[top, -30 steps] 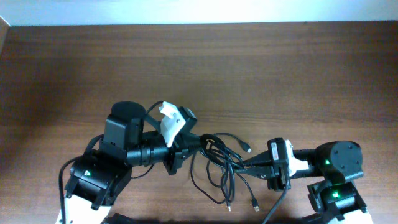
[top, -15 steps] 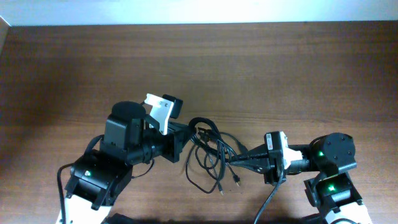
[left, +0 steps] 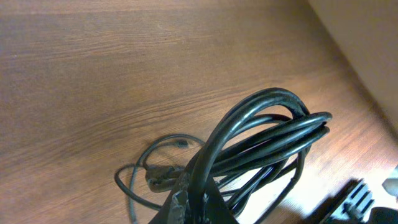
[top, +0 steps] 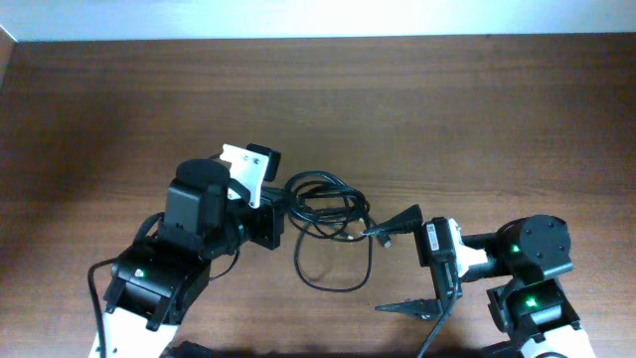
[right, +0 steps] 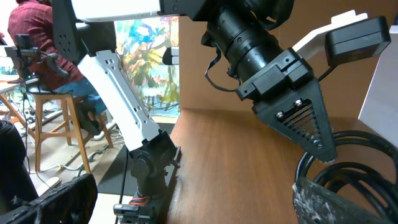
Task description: Untangle cables
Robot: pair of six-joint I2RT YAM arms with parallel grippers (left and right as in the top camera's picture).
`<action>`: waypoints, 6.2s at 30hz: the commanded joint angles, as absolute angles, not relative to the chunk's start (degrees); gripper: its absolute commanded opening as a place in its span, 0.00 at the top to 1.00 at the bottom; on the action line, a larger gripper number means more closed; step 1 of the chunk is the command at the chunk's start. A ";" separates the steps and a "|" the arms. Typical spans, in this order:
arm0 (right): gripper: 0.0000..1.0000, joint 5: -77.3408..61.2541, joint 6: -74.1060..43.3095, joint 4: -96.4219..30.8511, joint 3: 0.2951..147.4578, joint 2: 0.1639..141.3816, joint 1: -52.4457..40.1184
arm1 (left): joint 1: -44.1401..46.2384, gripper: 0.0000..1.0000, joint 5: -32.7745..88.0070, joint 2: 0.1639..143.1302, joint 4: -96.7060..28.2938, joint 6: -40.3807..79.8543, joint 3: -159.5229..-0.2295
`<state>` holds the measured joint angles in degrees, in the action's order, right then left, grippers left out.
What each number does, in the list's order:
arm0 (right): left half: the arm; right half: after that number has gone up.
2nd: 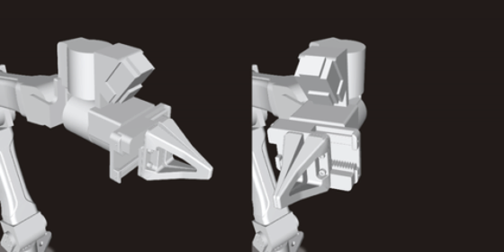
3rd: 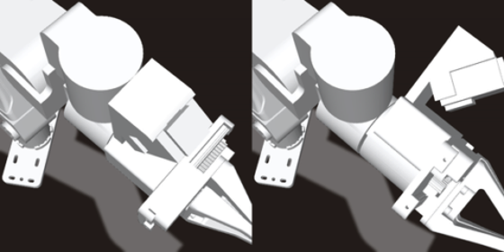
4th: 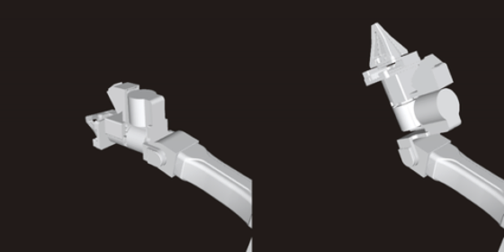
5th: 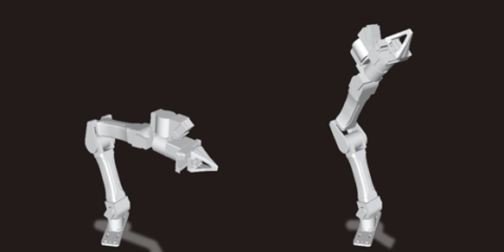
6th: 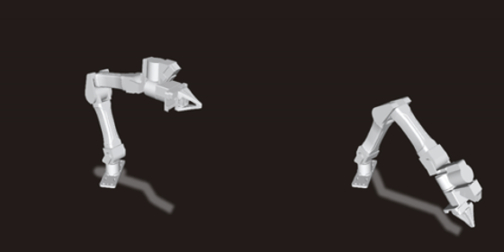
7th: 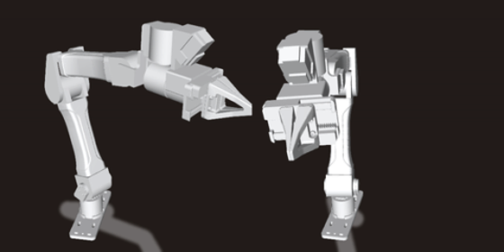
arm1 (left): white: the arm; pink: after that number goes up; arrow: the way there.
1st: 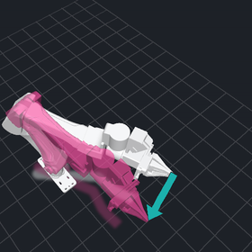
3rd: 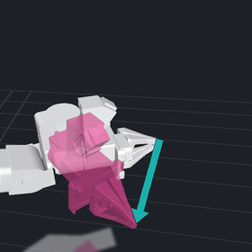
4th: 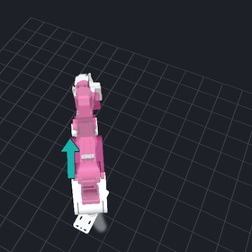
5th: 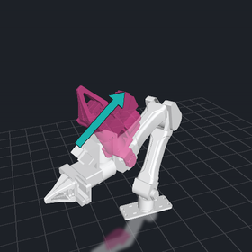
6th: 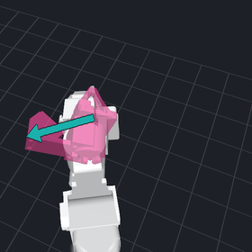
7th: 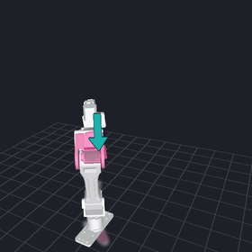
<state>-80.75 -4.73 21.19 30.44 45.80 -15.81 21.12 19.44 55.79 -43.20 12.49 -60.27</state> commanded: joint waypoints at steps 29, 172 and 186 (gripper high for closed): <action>0.01 -73.91 -17.43 21.87 31.09 58.87 -16.10 | 20.84 1.00 26.46 58.28 -47.24 -1.72 -60.80; 0.96 -44.03 -42.85 10.66 31.09 53.23 -15.99 | 20.99 1.00 1.28 61.93 -68.69 103.79 -60.80; 0.96 -33.65 -59.81 10.31 31.09 53.23 -16.01 | 20.99 1.00 2.02 61.93 -69.76 103.90 -60.80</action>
<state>-42.39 -56.27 9.78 30.44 54.78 -17.43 22.55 11.00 61.93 -66.67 103.11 -61.25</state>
